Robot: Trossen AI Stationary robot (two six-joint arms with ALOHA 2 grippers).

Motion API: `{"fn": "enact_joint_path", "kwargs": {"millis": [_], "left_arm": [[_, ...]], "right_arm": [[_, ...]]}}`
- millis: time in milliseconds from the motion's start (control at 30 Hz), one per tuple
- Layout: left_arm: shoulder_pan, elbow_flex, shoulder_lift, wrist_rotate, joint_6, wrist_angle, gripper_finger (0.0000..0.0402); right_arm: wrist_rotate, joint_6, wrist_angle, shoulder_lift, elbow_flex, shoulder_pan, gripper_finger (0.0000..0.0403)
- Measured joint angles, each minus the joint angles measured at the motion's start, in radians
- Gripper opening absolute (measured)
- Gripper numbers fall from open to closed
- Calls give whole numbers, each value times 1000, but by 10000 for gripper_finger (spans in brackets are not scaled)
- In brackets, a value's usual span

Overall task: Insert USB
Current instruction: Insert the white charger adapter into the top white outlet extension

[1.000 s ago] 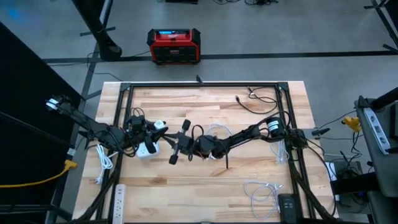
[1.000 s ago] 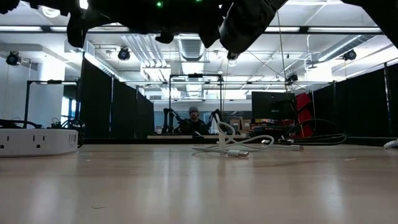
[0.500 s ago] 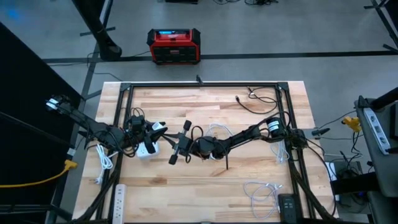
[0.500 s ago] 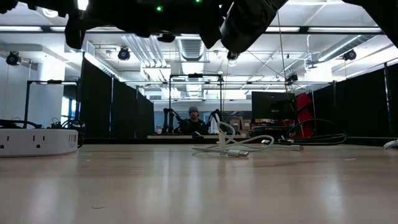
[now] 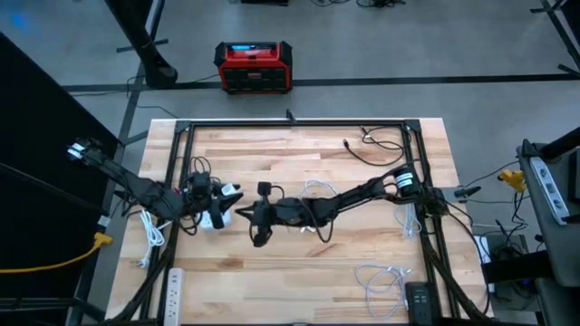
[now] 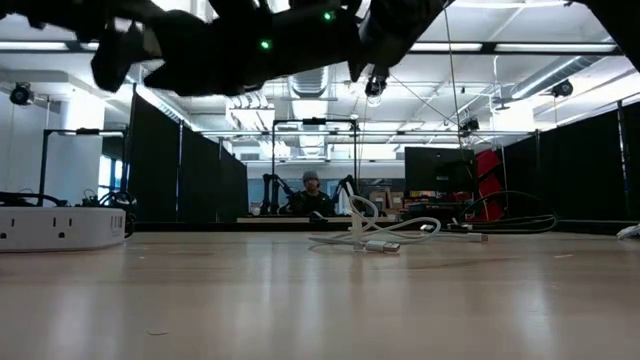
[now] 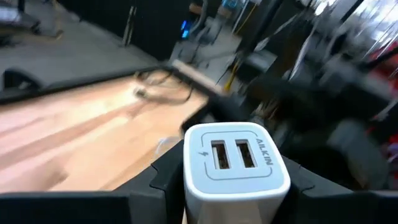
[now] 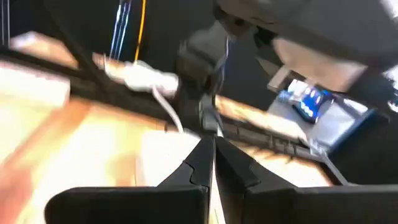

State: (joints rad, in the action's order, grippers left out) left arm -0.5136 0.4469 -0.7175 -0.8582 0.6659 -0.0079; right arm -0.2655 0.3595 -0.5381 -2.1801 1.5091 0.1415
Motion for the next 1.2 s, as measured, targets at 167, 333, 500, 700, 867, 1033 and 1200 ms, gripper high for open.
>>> {"fn": "enact_joint_path", "kwargs": {"millis": [167,333,500,700,867,1033,1200], "left_arm": [[3,0,30,13,146,-288,138],[4,-11,25,59,188,-458,138],[4,-84,23,76,142,-455,138],[4,-202,50,67,167,-402,138],[4,-281,80,72,170,-345,138],[4,-333,103,83,172,-303,138],[4,-337,117,82,131,-303,138]], "right_arm": [[29,7,71,36,-51,1,0],[30,-20,65,86,-146,0,0],[35,-34,50,112,-201,1,0],[38,-55,47,115,-206,2,0],[38,-54,46,116,-207,2,0],[41,-62,46,116,-207,3,0],[64,-64,46,116,-207,3,0]]}}
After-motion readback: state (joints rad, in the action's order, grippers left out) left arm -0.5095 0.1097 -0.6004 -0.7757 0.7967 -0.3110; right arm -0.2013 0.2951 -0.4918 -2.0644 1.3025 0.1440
